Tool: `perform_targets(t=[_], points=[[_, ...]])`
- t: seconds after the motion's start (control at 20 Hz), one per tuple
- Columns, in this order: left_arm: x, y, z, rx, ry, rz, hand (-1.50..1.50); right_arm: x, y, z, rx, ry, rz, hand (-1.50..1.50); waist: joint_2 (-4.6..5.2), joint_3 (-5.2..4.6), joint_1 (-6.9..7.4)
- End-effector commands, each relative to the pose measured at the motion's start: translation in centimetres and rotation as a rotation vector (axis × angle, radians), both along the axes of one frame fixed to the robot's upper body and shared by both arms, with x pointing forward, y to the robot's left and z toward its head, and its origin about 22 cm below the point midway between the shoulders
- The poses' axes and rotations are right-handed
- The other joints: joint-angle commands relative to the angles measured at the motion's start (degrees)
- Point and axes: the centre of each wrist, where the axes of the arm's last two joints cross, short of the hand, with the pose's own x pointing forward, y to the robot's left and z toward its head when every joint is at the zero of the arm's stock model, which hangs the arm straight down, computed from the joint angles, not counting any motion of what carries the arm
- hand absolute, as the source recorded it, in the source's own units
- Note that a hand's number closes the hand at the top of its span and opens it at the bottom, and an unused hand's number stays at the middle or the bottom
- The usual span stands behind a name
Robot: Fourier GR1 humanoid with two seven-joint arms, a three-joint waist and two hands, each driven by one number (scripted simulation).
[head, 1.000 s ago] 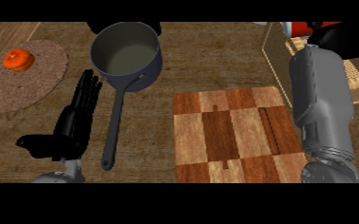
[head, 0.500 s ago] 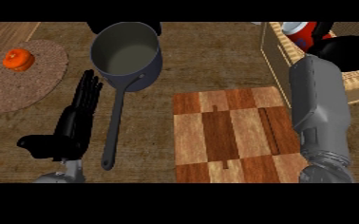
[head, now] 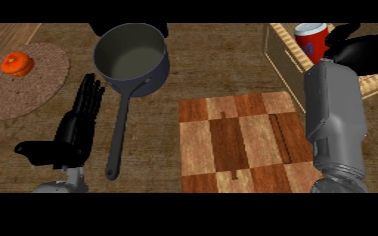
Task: Pick the can from the cutting board and place it in the basket
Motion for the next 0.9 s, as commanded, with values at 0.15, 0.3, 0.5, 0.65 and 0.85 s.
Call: perform_targets(t=[0.15, 0.3, 0.5, 0.65, 0.85], points=[[0.4, -0.3, 0.0, 0.003, 0.004, 0.000, 0.00, -0.6, 0.3, 0.7, -0.117, -0.065, -0.161, -1.50, 0.94, 0.92, -0.32], [0.1, 0.0, 0.1, -0.002, 0.012, -0.010, 0.00, -0.8, 1.0, 1.4, -0.123, -0.069, -0.208, -1.50, 0.80, 0.91, -0.27], [-0.5, 0.8, -0.9, 0.016, 0.020, 0.007, 0.00, -1.8, 0.2, 5.1, -0.144, -0.129, -0.273, -1.50, -0.06, 0.83, -1.28], [-0.6, 0.1, -1.9, 0.015, 0.036, 0.022, 0.00, -2.9, -0.2, 4.0, -0.161, -0.224, -0.302, -1.50, 0.12, 0.86, -0.51], [0.1, -1.3, -0.6, -0.008, 0.034, 0.014, 0.00, -4.5, 0.4, 5.8, -0.181, -0.254, -0.241, -1.50, -0.43, 0.90, -1.41]])
